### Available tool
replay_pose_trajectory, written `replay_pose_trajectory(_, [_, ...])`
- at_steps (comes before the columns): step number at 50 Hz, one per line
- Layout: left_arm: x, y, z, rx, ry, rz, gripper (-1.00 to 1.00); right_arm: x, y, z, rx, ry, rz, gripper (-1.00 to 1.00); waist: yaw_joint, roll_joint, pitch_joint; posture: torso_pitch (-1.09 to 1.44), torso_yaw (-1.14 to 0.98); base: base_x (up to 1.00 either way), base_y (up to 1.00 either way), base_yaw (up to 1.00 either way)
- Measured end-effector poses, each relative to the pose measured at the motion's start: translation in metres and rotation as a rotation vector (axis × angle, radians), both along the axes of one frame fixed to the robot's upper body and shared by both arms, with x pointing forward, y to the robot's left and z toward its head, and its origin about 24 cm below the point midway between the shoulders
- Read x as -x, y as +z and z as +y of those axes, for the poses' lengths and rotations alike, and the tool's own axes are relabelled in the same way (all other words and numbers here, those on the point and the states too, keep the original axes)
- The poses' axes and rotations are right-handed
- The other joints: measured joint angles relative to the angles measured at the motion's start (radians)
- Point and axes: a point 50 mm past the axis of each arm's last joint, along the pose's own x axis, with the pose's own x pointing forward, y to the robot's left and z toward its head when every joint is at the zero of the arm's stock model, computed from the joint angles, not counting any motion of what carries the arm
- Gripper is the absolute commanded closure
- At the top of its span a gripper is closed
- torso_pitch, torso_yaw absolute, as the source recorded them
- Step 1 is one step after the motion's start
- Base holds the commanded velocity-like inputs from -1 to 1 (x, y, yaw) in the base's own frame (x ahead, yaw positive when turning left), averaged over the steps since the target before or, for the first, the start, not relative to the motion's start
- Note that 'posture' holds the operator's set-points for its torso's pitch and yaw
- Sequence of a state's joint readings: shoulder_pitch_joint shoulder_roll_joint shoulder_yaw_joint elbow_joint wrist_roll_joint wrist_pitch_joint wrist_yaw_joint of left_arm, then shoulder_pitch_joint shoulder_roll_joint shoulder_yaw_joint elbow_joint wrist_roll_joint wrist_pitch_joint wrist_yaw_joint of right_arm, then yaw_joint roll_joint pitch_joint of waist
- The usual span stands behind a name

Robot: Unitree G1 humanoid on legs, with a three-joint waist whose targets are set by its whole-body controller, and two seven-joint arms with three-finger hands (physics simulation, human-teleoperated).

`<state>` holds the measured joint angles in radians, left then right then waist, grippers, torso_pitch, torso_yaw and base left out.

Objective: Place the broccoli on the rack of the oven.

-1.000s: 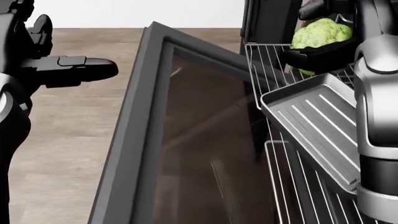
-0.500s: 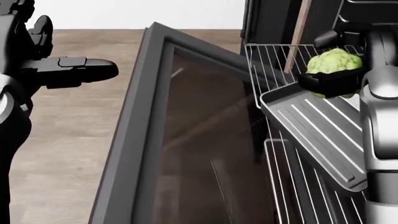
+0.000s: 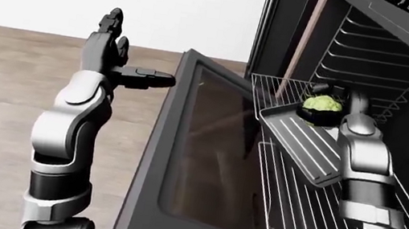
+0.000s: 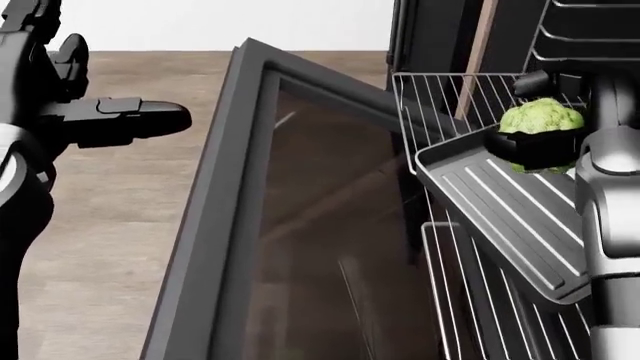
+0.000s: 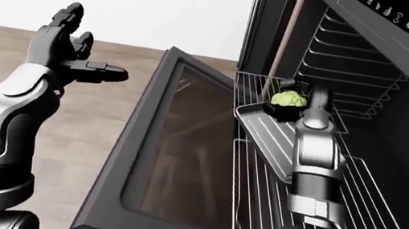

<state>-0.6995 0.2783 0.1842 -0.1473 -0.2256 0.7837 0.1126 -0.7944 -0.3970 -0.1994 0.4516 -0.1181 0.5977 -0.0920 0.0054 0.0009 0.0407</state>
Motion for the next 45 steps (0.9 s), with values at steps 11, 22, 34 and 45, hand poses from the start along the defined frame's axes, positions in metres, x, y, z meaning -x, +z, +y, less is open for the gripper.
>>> replay_pose_trajectory(11, [0.002, 0.005, -0.003, -0.001, -0.015, -0.037, -1.00, 0.002, 0.014, -0.005, 0.014, -0.019, -0.056, 1.00, -0.016, 0.013, -0.002, 0.00, 0.00, 0.20, 0.00, 0.00])
replay_pose_trajectory(22, [0.002, 0.000, 0.003, 0.002, 0.012, -0.001, -1.00, 0.000, 0.004, 0.002, 0.002, 0.009, -0.019, 1.00, -0.003, -0.004, 0.003, 0.00, 0.00, 0.00, 0.00, 0.00])
replay_pose_trajectory(34, [0.003, 0.007, -0.001, -0.002, -0.002, -0.027, -1.00, 0.003, 0.001, -0.011, 0.015, -0.030, -0.022, 1.00, 0.002, -0.008, -0.003, 0.00, 0.00, 0.00, 0.00, 0.00])
replay_pose_trajectory(45, [0.001, 0.000, 0.002, 0.000, 0.005, -0.010, -1.00, 0.006, -0.019, -0.021, 0.020, -0.065, 0.029, 1.00, 0.002, -0.009, 0.002, 0.00, 0.00, 0.00, 0.00, 0.00])
